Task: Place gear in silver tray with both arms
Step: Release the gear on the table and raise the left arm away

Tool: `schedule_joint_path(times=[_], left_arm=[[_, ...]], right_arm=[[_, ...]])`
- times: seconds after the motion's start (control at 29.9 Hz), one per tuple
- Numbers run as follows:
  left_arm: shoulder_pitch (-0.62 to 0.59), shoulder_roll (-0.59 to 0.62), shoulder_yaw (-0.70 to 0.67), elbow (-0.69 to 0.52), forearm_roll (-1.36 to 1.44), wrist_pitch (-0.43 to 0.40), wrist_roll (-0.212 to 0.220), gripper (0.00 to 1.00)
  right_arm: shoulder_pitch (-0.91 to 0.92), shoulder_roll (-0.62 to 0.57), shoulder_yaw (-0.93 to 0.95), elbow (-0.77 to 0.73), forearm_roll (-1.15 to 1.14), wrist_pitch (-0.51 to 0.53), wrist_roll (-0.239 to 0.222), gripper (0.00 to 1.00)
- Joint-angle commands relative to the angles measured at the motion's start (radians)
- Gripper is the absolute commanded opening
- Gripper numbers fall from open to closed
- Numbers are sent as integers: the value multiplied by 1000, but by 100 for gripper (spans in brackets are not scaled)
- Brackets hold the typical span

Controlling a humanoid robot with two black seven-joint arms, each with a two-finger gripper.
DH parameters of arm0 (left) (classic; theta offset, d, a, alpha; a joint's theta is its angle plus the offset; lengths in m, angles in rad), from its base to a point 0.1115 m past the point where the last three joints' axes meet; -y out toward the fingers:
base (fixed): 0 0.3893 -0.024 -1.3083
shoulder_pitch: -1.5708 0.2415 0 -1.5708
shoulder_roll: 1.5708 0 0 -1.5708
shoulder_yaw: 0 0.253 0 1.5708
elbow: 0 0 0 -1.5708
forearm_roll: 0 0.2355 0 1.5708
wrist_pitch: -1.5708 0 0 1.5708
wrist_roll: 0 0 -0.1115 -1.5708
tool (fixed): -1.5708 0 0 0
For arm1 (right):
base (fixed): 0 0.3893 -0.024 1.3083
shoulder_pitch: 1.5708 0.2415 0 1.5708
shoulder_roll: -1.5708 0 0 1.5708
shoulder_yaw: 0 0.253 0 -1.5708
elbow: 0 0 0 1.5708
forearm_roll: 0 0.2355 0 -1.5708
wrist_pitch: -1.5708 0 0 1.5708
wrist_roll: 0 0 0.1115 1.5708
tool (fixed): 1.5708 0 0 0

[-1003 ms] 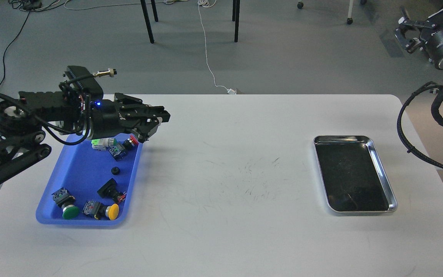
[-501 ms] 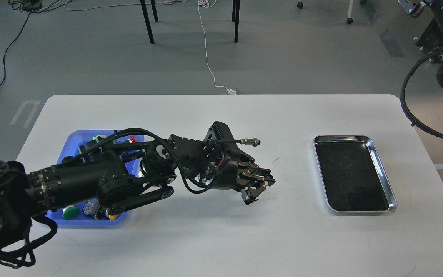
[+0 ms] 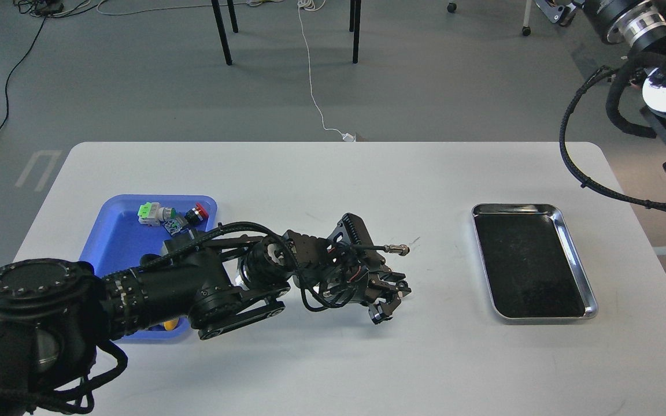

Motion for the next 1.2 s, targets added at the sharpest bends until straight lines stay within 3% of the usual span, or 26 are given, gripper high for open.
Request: schedule_joint_path(times=[0.0, 0.2, 0.43, 0.74, 0.84, 0.9, 0.97, 1.07, 1.17], left_arm=[[1, 0, 7, 0, 0, 0, 9, 30], [9, 1, -14, -10, -20, 2, 3, 54], [6, 106, -142, -52, -248, 18, -8, 61], [1, 277, -358, -90, -1008, -1, -31, 74], [8, 334, -395, -90, -1278, 3, -46, 86], [21, 368, -427, -84, -1449, 5, -81, 94], [49, 389, -476, -78, -1619, 6, -112, 96], [66, 425, -551, -53, -1842, -3, -104, 97], [66, 449, -576, -4, -2000, -5, -103, 97]], right_arm=[[3, 0, -1, 0, -1, 0, -1, 99], [-3, -6, -24, 9, -1, 0, -1, 99], [-13, -98, -52, 61, -1, 2, -3, 99], [-13, -253, -216, 187, -93, 38, 8, 99], [-11, -276, -231, 218, -214, 38, 17, 99], [3, -274, -235, 224, -322, 40, 31, 99], [9, -268, -236, 227, -427, 47, 45, 99], [71, -261, -303, 253, -515, 74, 54, 99], [206, -244, -507, 313, -525, 95, 59, 98]])
